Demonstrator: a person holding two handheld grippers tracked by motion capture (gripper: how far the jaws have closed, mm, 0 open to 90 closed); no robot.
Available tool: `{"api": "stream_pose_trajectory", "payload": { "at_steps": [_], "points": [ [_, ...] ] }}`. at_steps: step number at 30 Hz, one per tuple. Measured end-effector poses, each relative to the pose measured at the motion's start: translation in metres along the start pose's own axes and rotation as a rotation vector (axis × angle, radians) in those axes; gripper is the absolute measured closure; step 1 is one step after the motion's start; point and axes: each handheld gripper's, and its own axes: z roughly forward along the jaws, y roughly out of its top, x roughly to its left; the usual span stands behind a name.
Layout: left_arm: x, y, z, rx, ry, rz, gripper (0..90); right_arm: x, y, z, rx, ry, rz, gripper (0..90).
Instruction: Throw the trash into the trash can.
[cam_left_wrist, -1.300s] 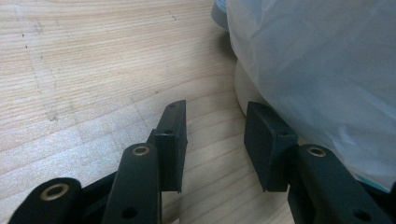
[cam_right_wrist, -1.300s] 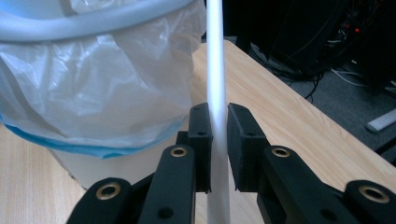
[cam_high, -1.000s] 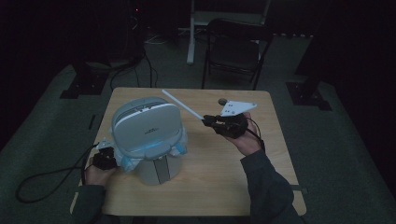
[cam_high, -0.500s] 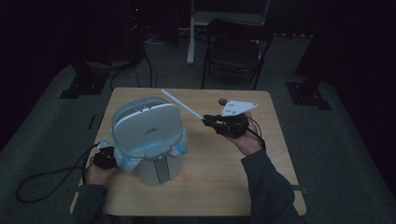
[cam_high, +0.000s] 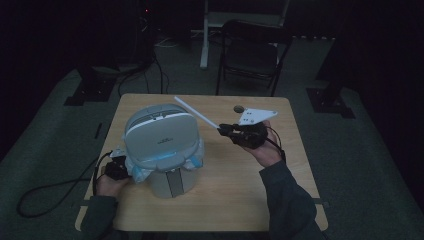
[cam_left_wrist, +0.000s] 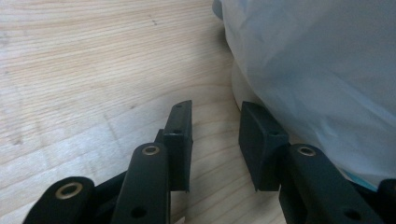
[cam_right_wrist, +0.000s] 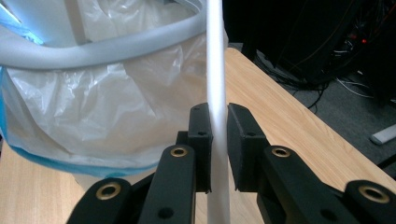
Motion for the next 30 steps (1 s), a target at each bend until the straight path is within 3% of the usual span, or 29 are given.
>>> {"api": "stream_pose_trajectory", "payload": {
  "at_steps": [7, 30],
  "points": [
    [-0.001, 0.0, 0.001, 0.001, -0.005, 0.006, 64.6, 0.001, 0.002, 0.0, -0.011, 0.015, 0.0, 80.0],
    [0.0, -0.001, 0.0, -0.001, -0.012, 0.002, 61.3, 0.011, 0.023, 0.004, -0.041, 0.081, -0.062, 79.9]
  ]
}}
